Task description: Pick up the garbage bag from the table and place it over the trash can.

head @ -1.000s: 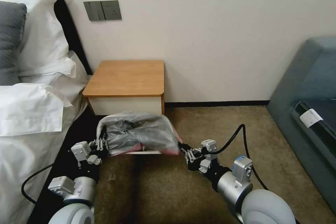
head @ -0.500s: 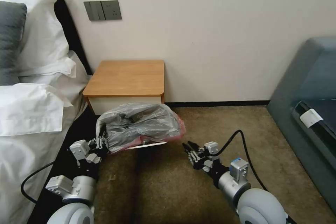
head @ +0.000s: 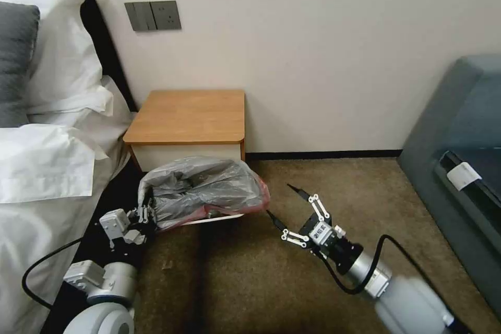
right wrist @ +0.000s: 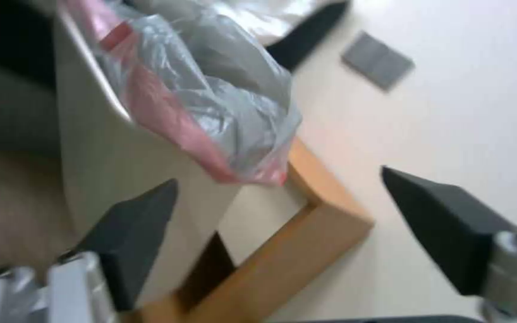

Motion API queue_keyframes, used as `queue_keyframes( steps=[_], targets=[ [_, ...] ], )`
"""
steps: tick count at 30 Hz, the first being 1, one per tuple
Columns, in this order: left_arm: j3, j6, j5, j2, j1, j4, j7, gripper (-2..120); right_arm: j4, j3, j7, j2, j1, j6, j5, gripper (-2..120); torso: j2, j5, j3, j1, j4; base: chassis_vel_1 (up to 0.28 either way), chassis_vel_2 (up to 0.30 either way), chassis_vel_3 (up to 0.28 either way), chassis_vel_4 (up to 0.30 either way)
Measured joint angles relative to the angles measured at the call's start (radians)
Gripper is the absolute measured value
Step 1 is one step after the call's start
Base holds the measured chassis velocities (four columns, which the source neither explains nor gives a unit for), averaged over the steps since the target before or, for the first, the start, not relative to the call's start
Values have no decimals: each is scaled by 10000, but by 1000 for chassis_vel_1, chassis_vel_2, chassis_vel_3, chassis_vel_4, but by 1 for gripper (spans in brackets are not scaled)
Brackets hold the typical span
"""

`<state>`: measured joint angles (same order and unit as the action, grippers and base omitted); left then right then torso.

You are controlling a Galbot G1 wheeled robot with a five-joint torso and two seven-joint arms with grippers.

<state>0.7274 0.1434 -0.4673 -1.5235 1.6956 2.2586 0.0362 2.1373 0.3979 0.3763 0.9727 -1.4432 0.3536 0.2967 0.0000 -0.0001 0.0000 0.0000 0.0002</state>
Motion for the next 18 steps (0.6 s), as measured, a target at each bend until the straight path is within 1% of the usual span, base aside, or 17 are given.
queue_keyframes(
  steps=[2,3,6,7,9,11,13,14,15,16,17,18],
  targets=[
    [-39,11,40,-14,23,0,7,9,70,46,102,-203,120,311,736,100,0,0,0,0,-1,0,0,0,0],
    [-39,11,40,-14,23,0,7,9,70,46,102,-203,120,311,736,100,0,0,0,0,-1,0,0,0,0],
    [-164,27,76,-77,30,0,15,9,68,-28,-150,-250,135,832,1729,100,0,0,0,0,-2,0,0,0,0],
    [-164,27,76,-77,30,0,15,9,68,-28,-150,-250,135,832,1729,100,0,0,0,0,-2,0,0,0,0],
    [-269,81,122,-94,53,10,21,9,42,-161,-553,-144,195,1182,2486,99,0,0,0,0,-2,0,0,0,0],
    [-297,101,146,-94,65,15,23,9,34,-233,-712,-97,227,1264,2746,99,0,1,0,0,-2,0,0,0,0],
    [-325,118,168,-94,86,20,27,9,33,-305,-825,-53,258,1307,2972,97,0,1,0,0,-2,0,0,0,0],
    [-349,142,187,-92,112,26,34,9,23,-399,-906,-10,309,1342,3166,93,0,1,0,0,-2,0,0,0,0],
    [-354,149,190,-89,119,29,36,9,19,-424,-918,-3,323,1348,3202,92,0,1,0,1,-2,0,0,0,0],
    [-364,175,197,-78,137,41,41,9,13,-500,-934,10,368,1352,3292,84,0,0,0,0,-2,0,0,0,0],
    [-364,175,197,-78,137,41,41,9,13,-500,-934,10,368,1352,3292,84,0,0,0,0,-2,0,0,0,0],
    [-368,191,201,-72,145,50,43,9,13,-537,-931,8,392,1352,3319,80,0,1,0,0,-2,0,0,0,0]
  ],
)
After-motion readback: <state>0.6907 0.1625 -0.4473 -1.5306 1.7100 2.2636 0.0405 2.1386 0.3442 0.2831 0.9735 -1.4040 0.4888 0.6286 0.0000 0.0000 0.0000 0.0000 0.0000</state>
